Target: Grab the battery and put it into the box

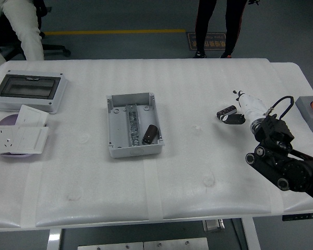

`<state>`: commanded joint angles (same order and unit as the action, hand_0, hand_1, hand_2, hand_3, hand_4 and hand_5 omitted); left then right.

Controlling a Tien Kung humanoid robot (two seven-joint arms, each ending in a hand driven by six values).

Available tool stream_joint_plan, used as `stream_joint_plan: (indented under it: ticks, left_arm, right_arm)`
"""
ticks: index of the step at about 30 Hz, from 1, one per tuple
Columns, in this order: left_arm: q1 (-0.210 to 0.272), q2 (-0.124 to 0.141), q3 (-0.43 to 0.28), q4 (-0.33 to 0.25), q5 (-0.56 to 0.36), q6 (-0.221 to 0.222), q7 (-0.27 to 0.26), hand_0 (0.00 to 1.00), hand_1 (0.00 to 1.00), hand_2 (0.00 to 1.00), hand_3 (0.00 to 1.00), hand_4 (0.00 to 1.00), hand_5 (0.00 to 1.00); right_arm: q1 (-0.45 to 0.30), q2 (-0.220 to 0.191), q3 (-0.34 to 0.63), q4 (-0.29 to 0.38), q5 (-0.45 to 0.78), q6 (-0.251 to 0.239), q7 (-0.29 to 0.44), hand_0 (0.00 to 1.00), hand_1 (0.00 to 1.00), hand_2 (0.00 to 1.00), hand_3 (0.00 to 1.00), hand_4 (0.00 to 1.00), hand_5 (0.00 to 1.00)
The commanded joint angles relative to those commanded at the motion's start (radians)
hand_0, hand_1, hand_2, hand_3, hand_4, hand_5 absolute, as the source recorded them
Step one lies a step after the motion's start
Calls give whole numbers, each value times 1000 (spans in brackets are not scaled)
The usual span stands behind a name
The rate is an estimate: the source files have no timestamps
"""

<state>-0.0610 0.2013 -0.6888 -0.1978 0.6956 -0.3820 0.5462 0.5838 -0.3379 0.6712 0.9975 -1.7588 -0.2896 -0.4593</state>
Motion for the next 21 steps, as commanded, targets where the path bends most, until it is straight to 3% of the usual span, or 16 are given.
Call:
stream_joint_plan:
  ticks: [7,21]
  left_arm:
    - [-2,-2,7,0,-4,4,-8,364,555,419,368,2,2]
    - [-5,-5,17,1,-10,9,-19,362,555,416,366,2,2]
  right_arm:
    - [19,25,-32,-25,11,-24,3,921,780,843,959,941,474]
    - [38,25,-71,-91,45,-52,15,881,731,775,916,892,441]
